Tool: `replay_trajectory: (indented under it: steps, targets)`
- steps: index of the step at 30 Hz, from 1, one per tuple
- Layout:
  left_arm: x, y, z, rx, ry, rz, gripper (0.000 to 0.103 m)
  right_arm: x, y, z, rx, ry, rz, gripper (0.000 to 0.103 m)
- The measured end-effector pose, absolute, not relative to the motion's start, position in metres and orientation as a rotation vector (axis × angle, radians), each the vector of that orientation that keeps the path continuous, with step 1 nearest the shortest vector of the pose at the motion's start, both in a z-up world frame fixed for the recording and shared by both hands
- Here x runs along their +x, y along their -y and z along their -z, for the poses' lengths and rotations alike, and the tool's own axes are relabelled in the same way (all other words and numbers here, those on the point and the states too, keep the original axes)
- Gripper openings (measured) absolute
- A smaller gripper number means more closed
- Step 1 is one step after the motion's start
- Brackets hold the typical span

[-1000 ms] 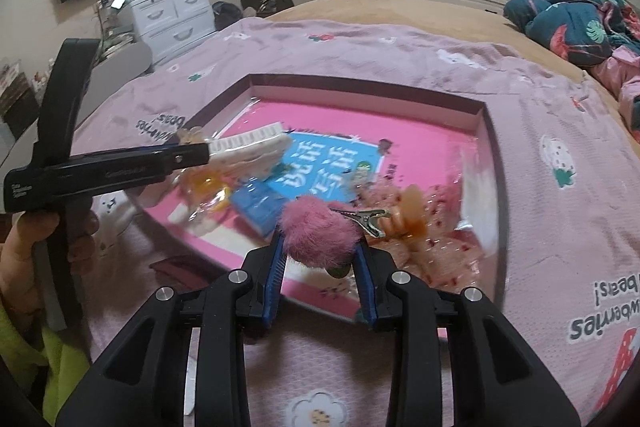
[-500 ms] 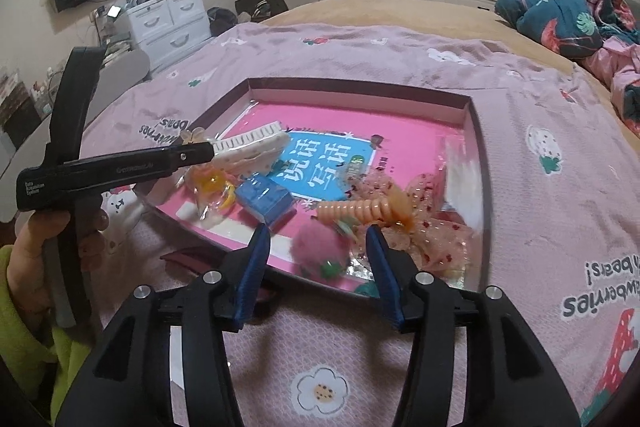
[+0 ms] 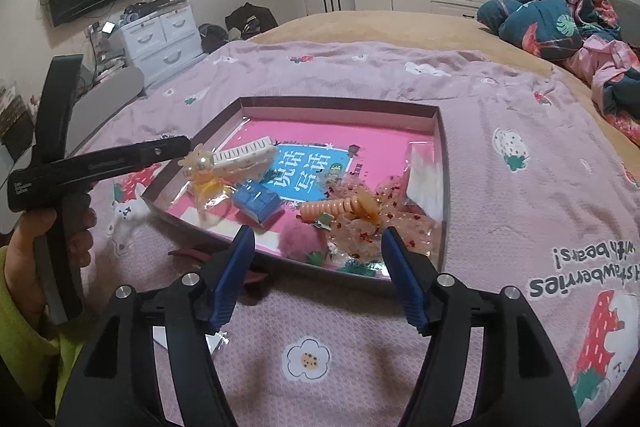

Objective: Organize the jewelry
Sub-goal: 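Grasp the clear earring card with the right gripper while the left grasps the dark red hair clip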

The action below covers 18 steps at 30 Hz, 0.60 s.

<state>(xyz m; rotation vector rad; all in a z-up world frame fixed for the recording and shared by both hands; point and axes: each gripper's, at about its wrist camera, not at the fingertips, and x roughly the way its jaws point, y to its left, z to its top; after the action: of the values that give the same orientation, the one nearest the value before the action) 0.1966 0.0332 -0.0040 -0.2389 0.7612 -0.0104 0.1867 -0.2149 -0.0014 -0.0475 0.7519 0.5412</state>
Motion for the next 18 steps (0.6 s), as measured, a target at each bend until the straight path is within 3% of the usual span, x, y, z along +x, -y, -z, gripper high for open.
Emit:
replay_trajectory:
  steps: [12,18]
  targets:
    - [0.167,-0.035,-0.021,-0.258,-0.719,0.0,0.092,0.163,0.219,-0.016,-0.047,-0.711,-0.555,0.078]
    - [0.152,-0.036,-0.025,-0.246,-0.711,-0.019,0.093,0.151,0.217,-0.018,-0.052,-0.71,-0.568,0.079]
